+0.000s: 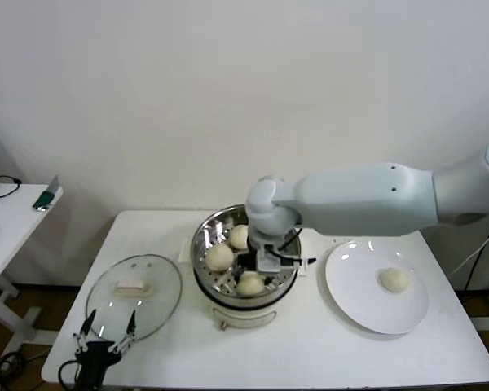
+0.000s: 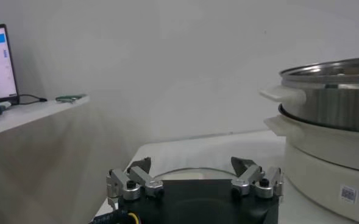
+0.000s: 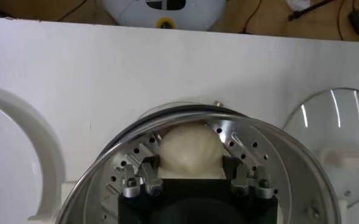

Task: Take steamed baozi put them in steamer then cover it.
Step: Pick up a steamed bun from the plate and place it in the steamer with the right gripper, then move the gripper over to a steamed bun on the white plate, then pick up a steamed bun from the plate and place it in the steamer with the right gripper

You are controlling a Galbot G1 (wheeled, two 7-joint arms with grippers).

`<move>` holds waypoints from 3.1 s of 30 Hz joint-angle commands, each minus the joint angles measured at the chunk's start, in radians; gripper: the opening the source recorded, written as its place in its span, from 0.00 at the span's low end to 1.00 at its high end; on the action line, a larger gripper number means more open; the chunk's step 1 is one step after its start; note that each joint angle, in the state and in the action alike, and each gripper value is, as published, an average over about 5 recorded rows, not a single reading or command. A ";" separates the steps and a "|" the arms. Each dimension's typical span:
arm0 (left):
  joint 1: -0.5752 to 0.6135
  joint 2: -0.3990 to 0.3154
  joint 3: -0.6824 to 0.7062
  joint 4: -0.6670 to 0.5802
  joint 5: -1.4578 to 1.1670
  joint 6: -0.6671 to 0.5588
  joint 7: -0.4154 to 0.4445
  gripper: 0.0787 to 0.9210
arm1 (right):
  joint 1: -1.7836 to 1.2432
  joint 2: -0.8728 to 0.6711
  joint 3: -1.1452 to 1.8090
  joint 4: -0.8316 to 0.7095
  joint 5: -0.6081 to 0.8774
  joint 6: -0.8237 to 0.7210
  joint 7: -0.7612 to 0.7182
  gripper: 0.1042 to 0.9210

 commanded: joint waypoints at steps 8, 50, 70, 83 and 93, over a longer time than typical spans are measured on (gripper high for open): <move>0.000 -0.002 0.000 -0.001 0.001 -0.002 0.000 0.88 | 0.031 -0.012 0.020 -0.027 0.075 0.005 -0.023 0.88; -0.017 -0.003 0.009 0.004 0.020 0.016 0.004 0.88 | -0.601 -0.708 0.516 -0.545 0.043 -0.363 -0.111 0.88; 0.006 -0.008 0.000 -0.002 0.026 0.013 0.001 0.88 | -0.668 -0.582 0.581 -0.643 0.080 -0.376 -0.099 0.88; 0.007 -0.011 0.000 -0.003 0.029 0.014 -0.001 0.88 | -0.668 -0.566 0.592 -0.646 0.122 -0.398 -0.096 0.78; 0.006 -0.012 -0.001 -0.002 0.027 0.013 -0.002 0.88 | -0.336 -0.616 0.330 -0.493 0.300 -0.444 -0.104 0.67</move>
